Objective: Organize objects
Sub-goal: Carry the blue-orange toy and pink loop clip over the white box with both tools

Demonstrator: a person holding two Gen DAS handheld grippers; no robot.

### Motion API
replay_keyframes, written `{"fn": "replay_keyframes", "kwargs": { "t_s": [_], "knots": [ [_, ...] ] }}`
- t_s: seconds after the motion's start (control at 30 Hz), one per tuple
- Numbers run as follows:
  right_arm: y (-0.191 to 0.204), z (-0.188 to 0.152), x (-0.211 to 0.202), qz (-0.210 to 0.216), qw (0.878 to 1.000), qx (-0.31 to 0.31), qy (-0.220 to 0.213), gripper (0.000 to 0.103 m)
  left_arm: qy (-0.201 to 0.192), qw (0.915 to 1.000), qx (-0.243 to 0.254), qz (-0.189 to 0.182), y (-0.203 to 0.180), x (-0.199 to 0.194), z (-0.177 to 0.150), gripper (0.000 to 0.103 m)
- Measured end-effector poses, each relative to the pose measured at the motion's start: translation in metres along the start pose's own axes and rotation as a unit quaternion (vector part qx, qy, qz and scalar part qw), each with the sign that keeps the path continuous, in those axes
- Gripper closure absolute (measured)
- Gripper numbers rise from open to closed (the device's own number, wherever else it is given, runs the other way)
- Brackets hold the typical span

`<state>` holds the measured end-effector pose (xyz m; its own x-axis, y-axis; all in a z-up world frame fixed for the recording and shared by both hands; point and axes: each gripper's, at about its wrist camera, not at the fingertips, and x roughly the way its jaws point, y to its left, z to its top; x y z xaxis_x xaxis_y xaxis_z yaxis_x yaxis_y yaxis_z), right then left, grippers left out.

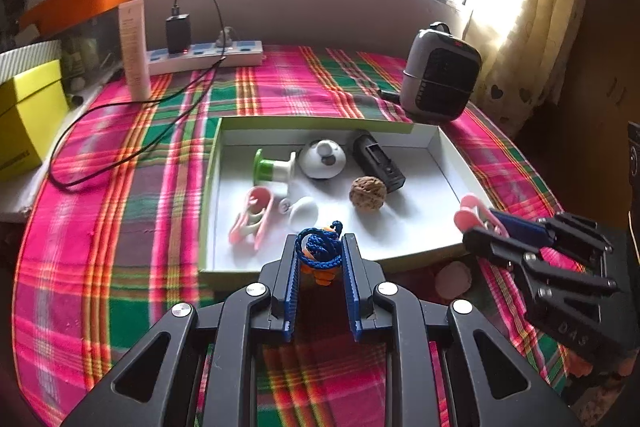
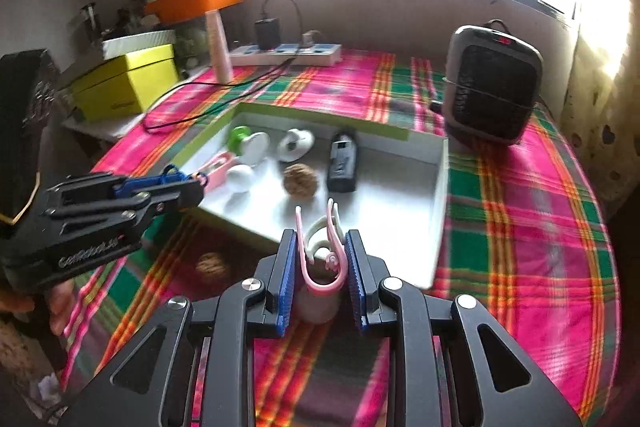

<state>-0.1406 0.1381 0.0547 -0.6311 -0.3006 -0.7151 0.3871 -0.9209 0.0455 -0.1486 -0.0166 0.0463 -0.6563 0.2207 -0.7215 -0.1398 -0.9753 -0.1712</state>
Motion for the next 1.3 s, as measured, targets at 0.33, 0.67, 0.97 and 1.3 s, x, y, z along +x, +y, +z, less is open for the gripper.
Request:
{"fn": "replay_keyframes", "kwargs": {
  "t_s": [0.33,0.67,0.97,1.3],
  "knots": [
    [-0.024,0.022,0.021,-0.023,1.000,0.020,0.004,0.078,0.009,0.9999,0.002,-0.005,-0.007,0.019,0.011,0.084],
    [-0.038,0.037,0.047,-0.027,0.999,0.037,0.020,0.078,0.021,0.9997,0.006,-0.007,-0.010,0.037,0.017,0.084],
    [-0.044,0.046,0.062,-0.029,0.998,0.036,0.031,0.078,0.025,0.9997,0.004,-0.006,-0.012,0.048,0.020,0.084],
    [-0.048,0.050,0.079,-0.031,0.998,0.041,0.044,0.078,0.036,0.9994,-0.001,0.003,-0.008,0.062,0.024,0.084]
  ]
}}
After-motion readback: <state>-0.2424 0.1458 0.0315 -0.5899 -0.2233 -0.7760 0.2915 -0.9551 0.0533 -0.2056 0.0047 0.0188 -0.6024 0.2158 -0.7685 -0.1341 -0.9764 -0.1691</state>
